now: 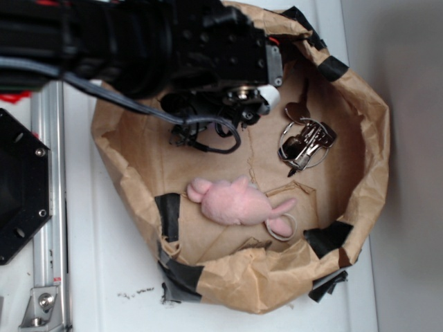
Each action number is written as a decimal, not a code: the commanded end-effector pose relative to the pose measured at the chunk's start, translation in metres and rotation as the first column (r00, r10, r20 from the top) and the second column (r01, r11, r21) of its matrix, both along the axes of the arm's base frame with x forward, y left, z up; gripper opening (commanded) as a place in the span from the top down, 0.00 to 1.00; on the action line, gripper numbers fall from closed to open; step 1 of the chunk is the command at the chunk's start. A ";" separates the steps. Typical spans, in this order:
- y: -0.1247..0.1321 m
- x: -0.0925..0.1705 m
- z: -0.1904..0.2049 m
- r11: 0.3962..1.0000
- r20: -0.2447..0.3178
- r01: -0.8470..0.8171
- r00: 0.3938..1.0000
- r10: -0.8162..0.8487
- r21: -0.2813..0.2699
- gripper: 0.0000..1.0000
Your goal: Grab the black box.
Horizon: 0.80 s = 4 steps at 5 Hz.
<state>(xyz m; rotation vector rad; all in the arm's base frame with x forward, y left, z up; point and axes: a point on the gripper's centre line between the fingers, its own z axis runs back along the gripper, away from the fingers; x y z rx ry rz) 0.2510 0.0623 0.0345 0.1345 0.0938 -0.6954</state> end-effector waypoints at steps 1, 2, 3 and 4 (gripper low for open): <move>0.005 -0.015 0.045 1.000 0.106 -0.014 0.994 0.014 0.002 1.00; 0.007 -0.016 0.060 1.000 0.138 -0.021 0.990 0.020 0.007 1.00; 0.007 -0.017 0.060 1.000 0.105 -0.009 0.994 0.009 0.002 1.00; 0.010 -0.024 0.046 0.999 0.066 0.014 0.998 -0.018 0.051 0.00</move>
